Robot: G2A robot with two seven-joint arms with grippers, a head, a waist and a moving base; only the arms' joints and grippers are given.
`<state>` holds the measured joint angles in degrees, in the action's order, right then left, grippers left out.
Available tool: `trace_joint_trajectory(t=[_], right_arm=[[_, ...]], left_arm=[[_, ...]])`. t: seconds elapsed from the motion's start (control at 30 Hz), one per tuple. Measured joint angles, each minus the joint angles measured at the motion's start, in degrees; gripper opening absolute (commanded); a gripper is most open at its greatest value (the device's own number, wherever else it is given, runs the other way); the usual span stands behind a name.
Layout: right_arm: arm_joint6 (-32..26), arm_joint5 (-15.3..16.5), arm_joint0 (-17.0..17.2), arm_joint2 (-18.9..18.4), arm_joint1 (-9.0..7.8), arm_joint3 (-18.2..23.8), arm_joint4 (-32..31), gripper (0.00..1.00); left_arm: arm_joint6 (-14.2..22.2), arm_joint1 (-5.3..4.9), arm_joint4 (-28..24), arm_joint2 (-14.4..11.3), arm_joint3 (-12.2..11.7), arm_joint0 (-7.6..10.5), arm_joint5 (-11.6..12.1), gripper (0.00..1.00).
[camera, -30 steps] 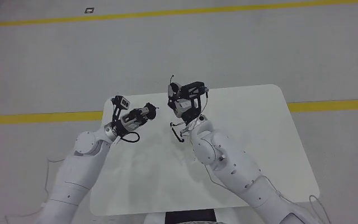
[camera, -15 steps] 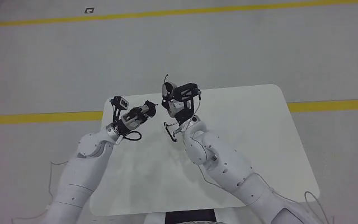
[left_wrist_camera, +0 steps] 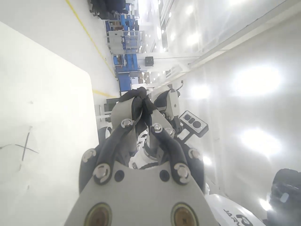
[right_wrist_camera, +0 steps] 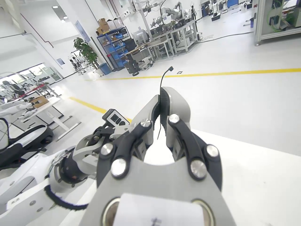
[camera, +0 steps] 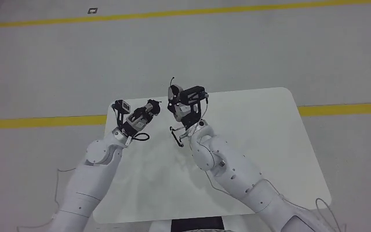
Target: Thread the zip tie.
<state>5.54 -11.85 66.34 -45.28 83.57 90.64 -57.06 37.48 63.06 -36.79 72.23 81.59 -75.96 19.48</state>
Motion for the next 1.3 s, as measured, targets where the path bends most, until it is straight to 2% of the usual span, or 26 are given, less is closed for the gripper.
trace_joint_trajectory(t=[0.23,0.53,0.6,0.97,1.3], right_arm=[[-0.54,1.16,0.08,0.38,0.21,-0.22,-0.65,0.0],[0.55,1.02,-3.03,2.88,2.42,-4.6,0.29,0.0],[0.53,0.1,-3.56,3.08,2.79,-5.76,0.07,0.0],[0.69,0.42,-2.93,2.67,2.84,-5.57,-0.16,0.0],[1.71,-1.34,-2.47,2.38,4.0,-6.4,-1.79,0.0]], left_arm=[[0.26,0.02,-0.05,-0.02,-0.03,-0.02,0.0,0.0],[0.26,0.01,-0.05,-0.02,-0.03,-0.02,0.0,0.0],[0.26,0.01,-0.05,-0.02,-0.03,-0.02,0.0,0.0],[0.26,0.01,-0.05,-0.02,-0.03,-0.02,0.0,0.0],[0.26,0.01,-0.05,-0.02,-0.03,-0.02,0.0,0.0]])
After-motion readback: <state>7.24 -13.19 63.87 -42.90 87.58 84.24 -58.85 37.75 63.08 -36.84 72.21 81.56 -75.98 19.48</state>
